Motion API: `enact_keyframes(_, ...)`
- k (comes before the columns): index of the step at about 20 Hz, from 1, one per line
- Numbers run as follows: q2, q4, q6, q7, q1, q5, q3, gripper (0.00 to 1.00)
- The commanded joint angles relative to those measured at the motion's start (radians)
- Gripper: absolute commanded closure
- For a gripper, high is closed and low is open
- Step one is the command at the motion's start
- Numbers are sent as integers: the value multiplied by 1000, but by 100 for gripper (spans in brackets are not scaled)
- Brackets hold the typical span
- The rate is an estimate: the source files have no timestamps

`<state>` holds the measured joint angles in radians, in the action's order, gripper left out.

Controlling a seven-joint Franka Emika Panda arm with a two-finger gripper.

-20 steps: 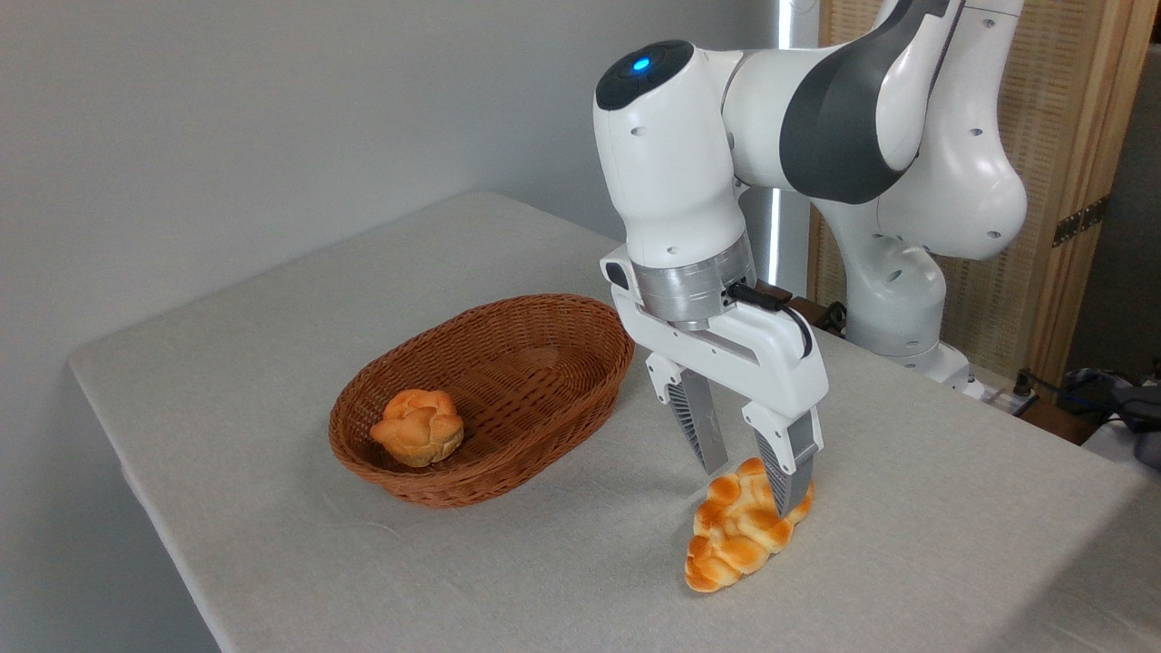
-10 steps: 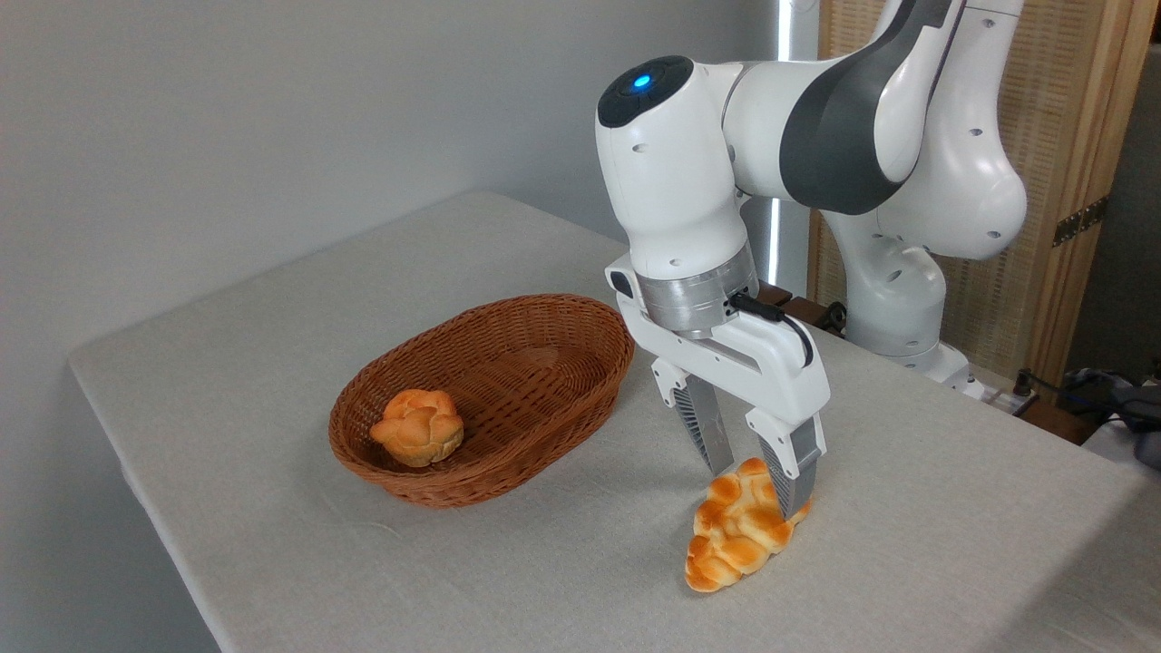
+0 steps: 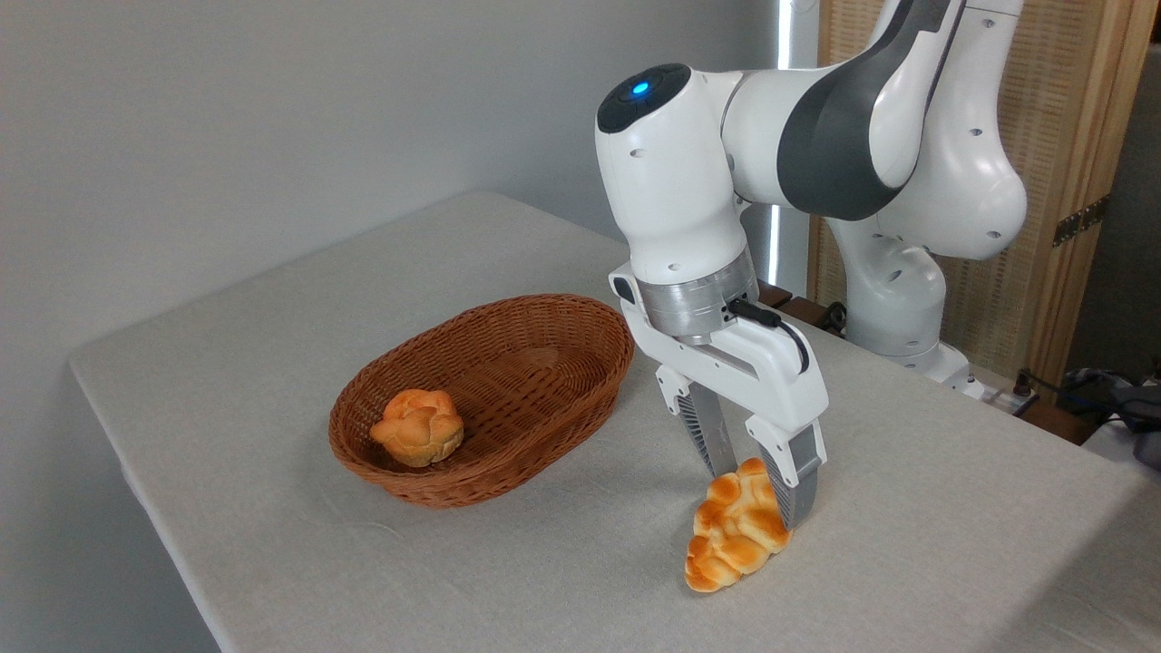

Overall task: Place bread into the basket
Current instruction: 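Close the gripper around the middle of the braided roll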

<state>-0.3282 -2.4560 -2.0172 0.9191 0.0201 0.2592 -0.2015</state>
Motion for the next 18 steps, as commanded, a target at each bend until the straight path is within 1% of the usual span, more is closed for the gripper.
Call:
enact_keyframes(1, -9, -14, -26, 14, 12, 15, -16, 2)
enact_keyframes(3, -9, -12, -32, 15, 12, 12, -15, 14)
enact_keyframes(4, -9, -12, -32, 15, 14, 8, -15, 22)
enact_keyframes(5, -9, -12, -32, 15, 15, 6, -15, 27)
enact_keyframes(6, -9, -12, -32, 15, 15, 5, -16, 34)
enact_keyframes(7, -9, -12, -31, 15, 15, 2, -15, 44)
enact_keyframes(8, -11, -12, -31, 15, 17, -14, -15, 54)
enact_keyframes(9, -11, -12, -31, 15, 17, -32, -15, 58)
enact_keyframes(10, -11, -12, -31, 15, 17, -37, -15, 62)
enact_keyframes(18, -11, -12, -32, 17, 20, -37, -15, 62)
